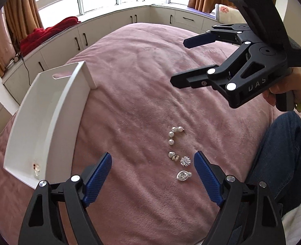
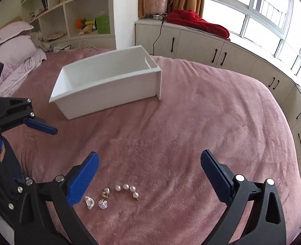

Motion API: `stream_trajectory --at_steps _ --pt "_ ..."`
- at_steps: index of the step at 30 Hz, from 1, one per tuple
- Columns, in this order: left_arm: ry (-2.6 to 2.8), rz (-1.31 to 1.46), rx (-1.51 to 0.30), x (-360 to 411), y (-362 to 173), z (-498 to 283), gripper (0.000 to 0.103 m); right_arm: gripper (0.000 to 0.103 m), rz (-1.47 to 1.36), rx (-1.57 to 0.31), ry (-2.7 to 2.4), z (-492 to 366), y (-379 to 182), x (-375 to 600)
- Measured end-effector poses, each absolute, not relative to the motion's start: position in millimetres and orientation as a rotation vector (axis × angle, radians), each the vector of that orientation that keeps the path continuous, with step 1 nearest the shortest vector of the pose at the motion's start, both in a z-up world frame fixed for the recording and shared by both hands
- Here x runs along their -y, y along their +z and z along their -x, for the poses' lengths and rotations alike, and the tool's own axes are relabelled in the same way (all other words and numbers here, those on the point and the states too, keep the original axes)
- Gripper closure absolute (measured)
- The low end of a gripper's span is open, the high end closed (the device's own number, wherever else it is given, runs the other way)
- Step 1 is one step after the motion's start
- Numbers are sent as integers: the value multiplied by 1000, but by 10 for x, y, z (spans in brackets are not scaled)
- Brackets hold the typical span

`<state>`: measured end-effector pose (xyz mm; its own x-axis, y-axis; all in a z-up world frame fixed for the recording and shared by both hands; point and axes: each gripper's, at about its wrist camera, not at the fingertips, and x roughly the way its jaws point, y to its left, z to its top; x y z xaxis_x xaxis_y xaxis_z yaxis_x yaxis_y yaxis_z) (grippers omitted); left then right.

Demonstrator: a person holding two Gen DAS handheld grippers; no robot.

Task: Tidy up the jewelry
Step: 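Move both open tools back toward the remaining earrings, then grasp the silver heart earring with the left tool while the right tool grasps the pearl earring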

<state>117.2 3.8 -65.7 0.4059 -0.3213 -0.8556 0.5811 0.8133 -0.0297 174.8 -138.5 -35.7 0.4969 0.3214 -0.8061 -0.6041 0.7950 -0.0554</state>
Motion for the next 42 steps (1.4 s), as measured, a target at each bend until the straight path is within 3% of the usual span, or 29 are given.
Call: stream_trajectory --at_steps 18,25,38,40,42 --pt "-768 -495 -1096 502 -1413 -981 19 11 475 -1063 608 -1674 -1318 1292" --pt "-734 -423 -1175 485 -1630 -1145 19 24 505 -1123 604 -1711 -1574 1237" --pt "-664 -448 -1236 401 -1892 -1364 45 62 485 -1183 651 -1724 -1752 1213" --pt "-662 -449 -1226 389 -1879 -1367 51 70 480 -1188 658 -1722 -1743 1216" --pt "-657 -445 -1215 371 -1862 -1394 65 76 482 -1188 660 -1719 -1719 1234"
